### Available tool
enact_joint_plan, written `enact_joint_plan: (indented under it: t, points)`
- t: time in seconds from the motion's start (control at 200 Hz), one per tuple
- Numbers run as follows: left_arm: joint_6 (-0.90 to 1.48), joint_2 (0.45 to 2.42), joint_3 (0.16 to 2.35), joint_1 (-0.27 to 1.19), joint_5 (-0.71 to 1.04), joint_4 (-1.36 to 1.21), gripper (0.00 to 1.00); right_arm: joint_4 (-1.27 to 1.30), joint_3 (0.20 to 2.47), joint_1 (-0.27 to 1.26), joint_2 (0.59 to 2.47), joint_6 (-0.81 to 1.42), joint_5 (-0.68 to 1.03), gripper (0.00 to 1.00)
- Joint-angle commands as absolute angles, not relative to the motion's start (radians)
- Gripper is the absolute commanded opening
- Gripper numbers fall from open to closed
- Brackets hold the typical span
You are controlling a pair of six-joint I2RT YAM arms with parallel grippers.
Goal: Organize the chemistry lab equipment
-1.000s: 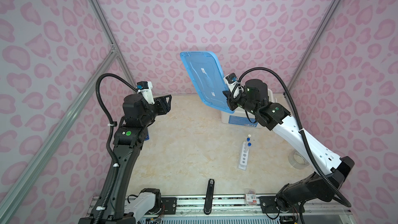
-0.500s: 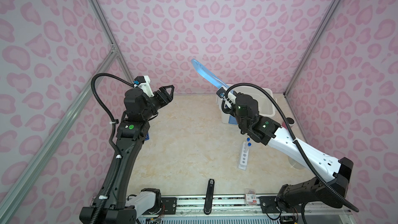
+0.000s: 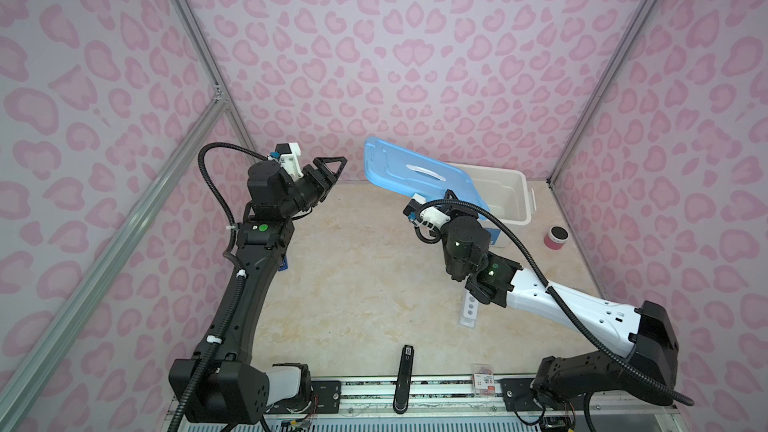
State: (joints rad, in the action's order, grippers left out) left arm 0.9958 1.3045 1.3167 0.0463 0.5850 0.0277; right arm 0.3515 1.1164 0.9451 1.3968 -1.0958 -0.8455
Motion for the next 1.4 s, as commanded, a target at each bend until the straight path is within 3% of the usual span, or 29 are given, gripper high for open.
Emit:
enact_joint_plan:
  t: [0.0, 0.81, 1.395]
  points:
    - [1.066, 1.333, 1.315, 0.044, 0.652, -0.071, 0.76, 0.498, 1.103, 0.963, 1.404, -1.159, -0.87, 0.11]
    - [1.225, 1.455, 1.294, 0.058, 0.785, -0.27, 0.76, 0.644, 1.067, 1.037, 1.468, -1.333, -0.867, 0.09]
    - [1.313, 1.507, 1.295, 0.058, 0.925, -0.267, 0.59, 0.899, 0.939, 1.049, 1.464, -1.527, -0.811, 0.07]
